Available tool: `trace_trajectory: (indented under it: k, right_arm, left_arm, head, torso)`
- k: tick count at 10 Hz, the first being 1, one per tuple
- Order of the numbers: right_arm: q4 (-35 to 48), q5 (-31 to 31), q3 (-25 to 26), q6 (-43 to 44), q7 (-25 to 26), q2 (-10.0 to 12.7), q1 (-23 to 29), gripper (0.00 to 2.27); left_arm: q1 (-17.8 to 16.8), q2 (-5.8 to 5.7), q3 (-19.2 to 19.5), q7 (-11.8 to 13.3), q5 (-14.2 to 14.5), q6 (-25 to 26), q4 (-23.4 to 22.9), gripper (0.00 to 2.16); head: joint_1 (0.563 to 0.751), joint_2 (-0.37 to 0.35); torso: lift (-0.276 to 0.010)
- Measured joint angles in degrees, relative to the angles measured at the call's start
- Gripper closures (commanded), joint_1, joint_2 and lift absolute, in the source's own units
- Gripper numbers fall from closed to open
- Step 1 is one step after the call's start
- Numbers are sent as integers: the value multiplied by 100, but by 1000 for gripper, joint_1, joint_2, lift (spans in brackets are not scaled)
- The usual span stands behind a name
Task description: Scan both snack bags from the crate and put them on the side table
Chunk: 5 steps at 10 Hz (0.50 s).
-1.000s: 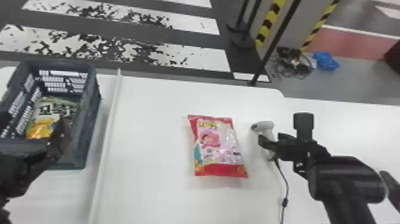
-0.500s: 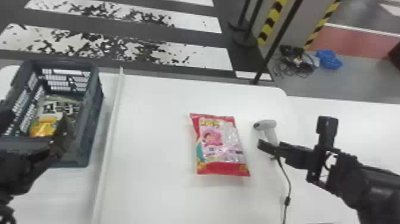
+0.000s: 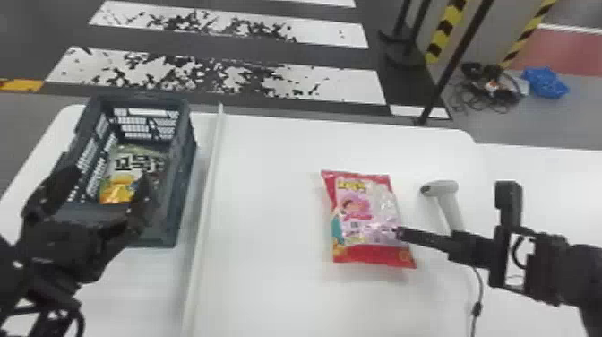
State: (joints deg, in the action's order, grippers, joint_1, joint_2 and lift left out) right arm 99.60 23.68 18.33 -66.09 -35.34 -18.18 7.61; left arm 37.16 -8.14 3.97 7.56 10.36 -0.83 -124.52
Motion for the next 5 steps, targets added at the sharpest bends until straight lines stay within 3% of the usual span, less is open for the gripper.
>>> trace_trajectory:
  k: [2,3,5]
  right_arm:
    - [-395,-77,-259,-47,-59,-63,-234,90]
    - [-531,-102,-342,-67,-149,-101,-300,390]
    - [-747,-182,-422,-101,-422,-157,-395,2044]
  left_arm:
    - [5,-9,9,0,12,-7,-2,87]
    - [9,-10,12,3,17,-8,-2,87]
    - [10,-5,11,9,18,-18,12,87]
  head:
    - [695,-82]
    - [695,-77]
    - [695,-72]
  torso:
    - [-87]
    - [-87]
    - [-87]
